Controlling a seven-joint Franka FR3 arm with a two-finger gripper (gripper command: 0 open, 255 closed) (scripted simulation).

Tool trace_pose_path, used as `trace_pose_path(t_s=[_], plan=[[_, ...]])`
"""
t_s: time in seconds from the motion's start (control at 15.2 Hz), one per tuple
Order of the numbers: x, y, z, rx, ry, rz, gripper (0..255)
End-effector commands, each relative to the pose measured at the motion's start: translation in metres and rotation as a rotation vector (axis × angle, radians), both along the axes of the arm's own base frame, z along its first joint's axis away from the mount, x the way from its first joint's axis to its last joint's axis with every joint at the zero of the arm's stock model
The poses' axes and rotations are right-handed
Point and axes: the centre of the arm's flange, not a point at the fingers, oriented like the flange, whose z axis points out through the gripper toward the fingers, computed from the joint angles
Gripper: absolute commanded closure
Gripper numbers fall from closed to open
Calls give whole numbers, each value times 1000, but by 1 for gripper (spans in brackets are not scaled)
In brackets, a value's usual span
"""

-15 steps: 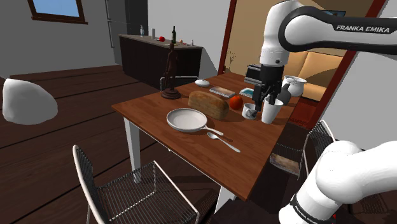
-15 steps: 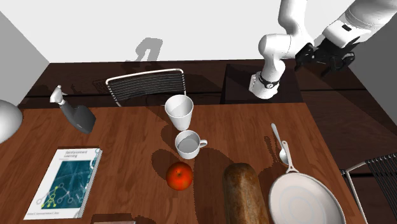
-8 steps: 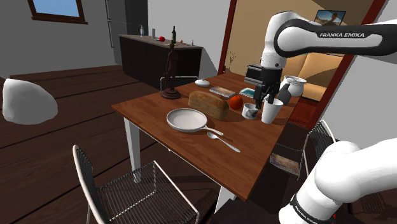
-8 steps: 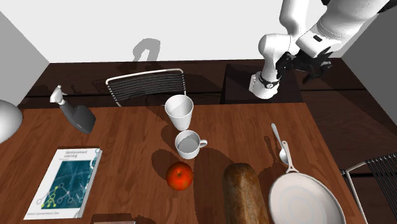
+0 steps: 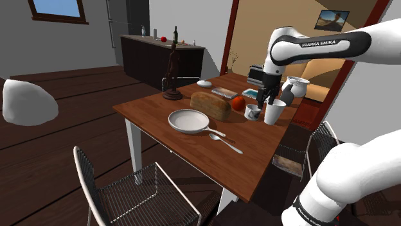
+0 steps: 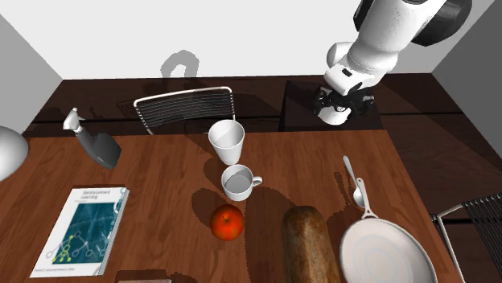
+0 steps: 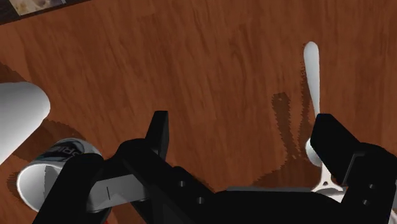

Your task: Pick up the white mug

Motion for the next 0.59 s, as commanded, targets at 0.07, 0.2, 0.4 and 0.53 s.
trace_pose_path(t_s=[0.07, 0.2, 0.4, 0.53], plan=[[13, -33, -14, 7, -12, 8, 0], [23, -56, -24, 13, -19, 11, 0], [37, -90, -38, 21, -30, 17, 0], [47, -113, -47, 27, -37, 21, 0]])
